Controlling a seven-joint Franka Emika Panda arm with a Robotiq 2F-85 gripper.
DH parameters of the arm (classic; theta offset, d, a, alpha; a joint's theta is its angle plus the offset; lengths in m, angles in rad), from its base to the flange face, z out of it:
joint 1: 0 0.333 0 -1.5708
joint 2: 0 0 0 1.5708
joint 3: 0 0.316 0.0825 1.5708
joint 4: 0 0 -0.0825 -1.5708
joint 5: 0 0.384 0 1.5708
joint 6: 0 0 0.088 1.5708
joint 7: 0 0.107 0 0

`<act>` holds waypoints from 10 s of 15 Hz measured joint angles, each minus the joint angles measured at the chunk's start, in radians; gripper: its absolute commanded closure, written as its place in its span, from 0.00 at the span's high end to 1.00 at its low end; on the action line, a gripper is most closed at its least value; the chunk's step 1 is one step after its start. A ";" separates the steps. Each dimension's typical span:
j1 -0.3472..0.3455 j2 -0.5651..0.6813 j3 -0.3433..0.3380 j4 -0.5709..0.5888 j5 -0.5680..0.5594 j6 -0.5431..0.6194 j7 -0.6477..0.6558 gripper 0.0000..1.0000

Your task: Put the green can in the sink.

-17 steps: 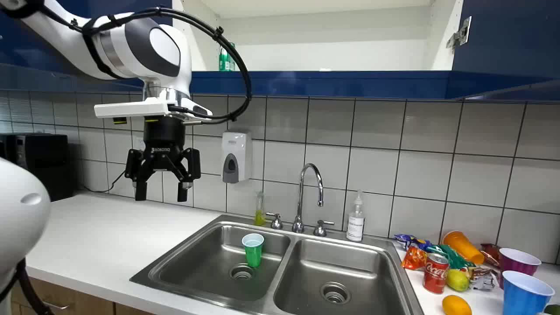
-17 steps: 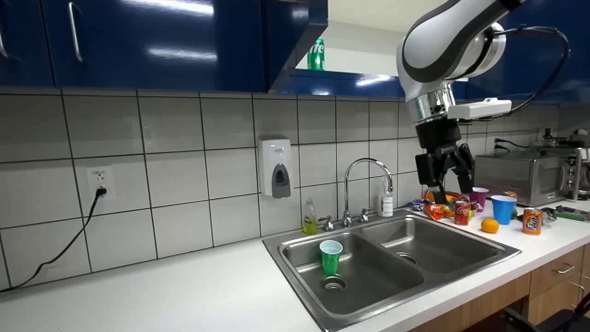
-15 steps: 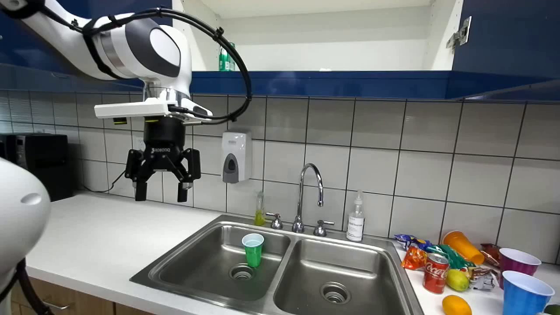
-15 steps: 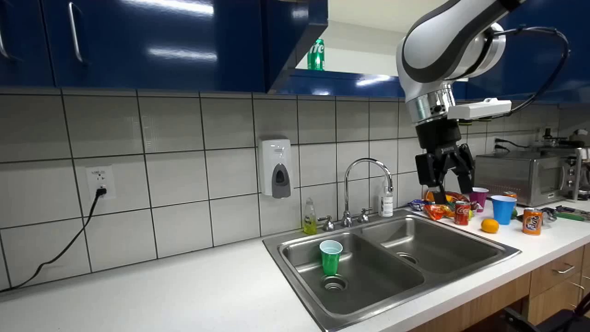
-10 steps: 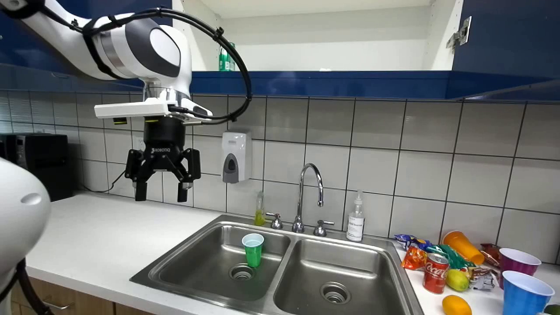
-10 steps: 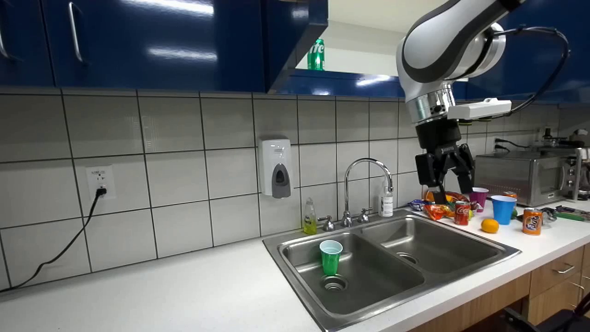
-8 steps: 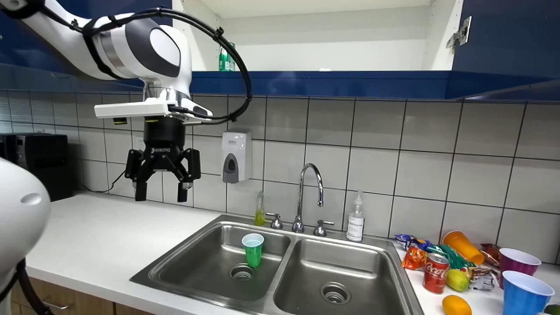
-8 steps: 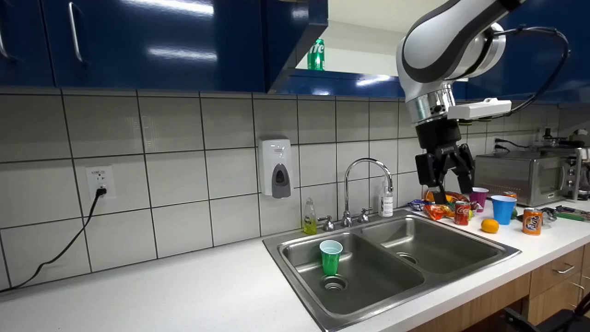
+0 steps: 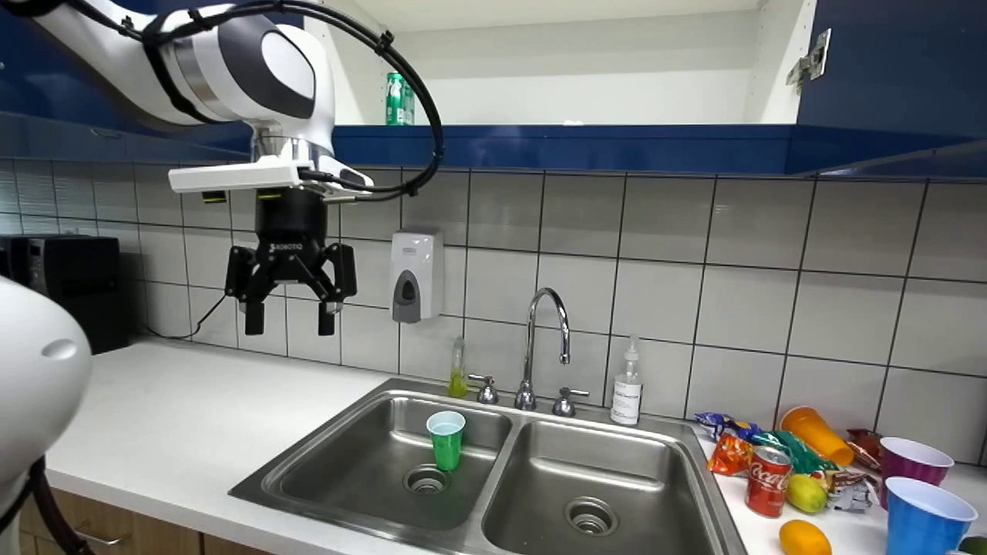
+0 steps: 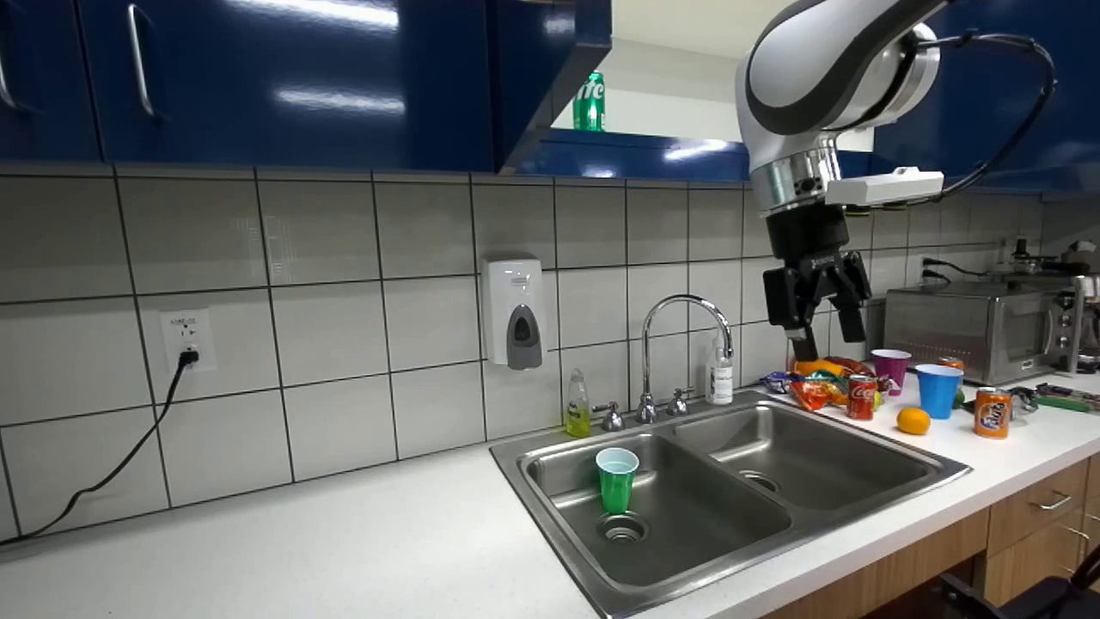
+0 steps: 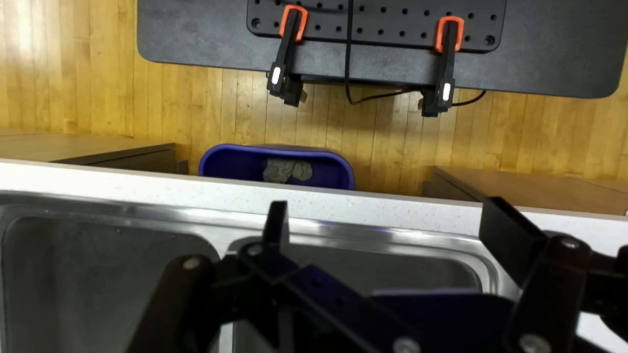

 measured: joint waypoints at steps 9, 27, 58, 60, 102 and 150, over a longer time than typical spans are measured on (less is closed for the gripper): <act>0.036 -0.100 0.038 0.103 0.000 0.000 0.008 1.00; 0.036 -0.109 0.043 0.381 0.000 0.078 0.015 1.00; 0.010 0.416 0.057 1.081 -0.029 0.023 0.058 1.00; 0.010 0.442 0.057 1.104 -0.038 0.026 0.058 1.00; 0.037 0.639 0.055 1.205 -0.077 0.272 0.057 1.00; 0.041 0.666 0.003 1.250 -0.083 0.273 0.063 0.39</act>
